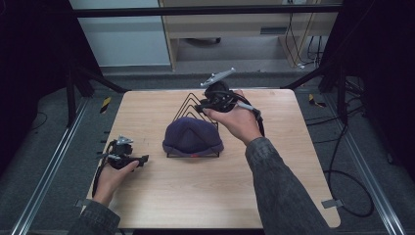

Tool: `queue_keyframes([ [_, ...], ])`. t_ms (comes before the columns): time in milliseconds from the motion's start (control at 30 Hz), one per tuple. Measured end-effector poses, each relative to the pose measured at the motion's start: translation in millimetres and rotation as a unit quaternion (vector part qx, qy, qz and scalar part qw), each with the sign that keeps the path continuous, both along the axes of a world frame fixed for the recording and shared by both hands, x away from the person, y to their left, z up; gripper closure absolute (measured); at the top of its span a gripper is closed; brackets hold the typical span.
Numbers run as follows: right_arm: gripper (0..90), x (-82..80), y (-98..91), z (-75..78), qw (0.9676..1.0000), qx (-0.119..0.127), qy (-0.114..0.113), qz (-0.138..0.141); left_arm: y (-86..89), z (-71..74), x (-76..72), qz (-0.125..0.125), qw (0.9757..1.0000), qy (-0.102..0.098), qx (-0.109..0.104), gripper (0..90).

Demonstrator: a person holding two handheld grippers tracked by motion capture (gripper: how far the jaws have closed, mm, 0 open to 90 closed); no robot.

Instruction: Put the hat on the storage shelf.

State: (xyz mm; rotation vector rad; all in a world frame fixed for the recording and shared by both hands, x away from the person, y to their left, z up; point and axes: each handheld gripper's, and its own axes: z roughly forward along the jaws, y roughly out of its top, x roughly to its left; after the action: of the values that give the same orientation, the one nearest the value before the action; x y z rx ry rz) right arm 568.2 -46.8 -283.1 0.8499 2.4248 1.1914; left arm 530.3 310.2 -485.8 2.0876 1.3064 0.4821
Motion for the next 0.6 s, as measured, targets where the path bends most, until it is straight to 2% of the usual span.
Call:
queue_keyframes([
  [67,68.5,-0.3,-1.1,0.7,1.0,0.001,-0.002,0.0,2.6,-0.9,0.9,0.002,1.0,0.004,0.001,19.1],
  [233,57.6,-8.2,-9.8,6.4,0.9999,-0.001,-0.009,-0.013,3.5,-3.2,2.0,0.01,0.9999,0.009,-0.002,16.1],
  [600,48.7,-22.0,-23.1,27.1,0.9993,0.003,-0.028,-0.023,0.3,-7.6,3.2,0.007,0.9997,0.02,0.01,12.5],
])
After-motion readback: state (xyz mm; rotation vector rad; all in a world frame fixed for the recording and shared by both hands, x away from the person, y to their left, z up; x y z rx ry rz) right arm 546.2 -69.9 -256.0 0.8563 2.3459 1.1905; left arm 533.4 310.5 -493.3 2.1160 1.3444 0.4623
